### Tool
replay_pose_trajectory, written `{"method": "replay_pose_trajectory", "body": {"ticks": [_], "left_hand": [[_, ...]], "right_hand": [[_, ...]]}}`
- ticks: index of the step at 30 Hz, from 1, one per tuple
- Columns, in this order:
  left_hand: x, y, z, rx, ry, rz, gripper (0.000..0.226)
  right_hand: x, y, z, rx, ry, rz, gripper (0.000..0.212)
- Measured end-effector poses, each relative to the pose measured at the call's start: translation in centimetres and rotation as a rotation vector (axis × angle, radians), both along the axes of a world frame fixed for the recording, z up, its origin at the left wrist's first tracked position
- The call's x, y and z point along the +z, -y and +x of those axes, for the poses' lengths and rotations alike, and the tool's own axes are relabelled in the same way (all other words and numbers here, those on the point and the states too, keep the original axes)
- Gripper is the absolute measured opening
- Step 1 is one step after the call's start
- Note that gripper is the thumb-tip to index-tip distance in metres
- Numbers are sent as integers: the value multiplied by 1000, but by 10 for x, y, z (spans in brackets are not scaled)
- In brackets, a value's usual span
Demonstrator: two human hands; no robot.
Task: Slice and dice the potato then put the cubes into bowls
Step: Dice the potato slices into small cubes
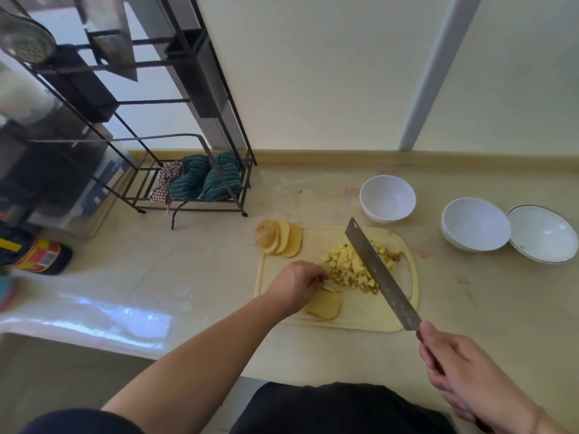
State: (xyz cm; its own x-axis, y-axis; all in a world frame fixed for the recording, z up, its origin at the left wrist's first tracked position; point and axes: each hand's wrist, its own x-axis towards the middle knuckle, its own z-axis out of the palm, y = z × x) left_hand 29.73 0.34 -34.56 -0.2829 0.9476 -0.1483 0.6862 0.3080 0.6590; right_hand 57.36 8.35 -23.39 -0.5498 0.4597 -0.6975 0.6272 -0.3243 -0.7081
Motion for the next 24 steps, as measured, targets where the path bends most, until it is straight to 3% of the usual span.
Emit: {"method": "replay_pose_trajectory", "body": {"ticks": [10, 15, 20, 24], "left_hand": [[-7, 6, 11, -44, -97, 144, 19], [-6, 8, 12, 13, -89, 111, 20], [6, -2, 12, 166, -90, -56, 17], [10, -8, 13, 121, -82, -96, 18]], "right_hand": [[-5, 2, 3, 9, -20, 1, 55], [-8, 2, 6, 22, -18, 3, 56], [-10, 4, 3, 39, -37, 9, 54], [-12, 4, 2, 49, -45, 6, 54]]}}
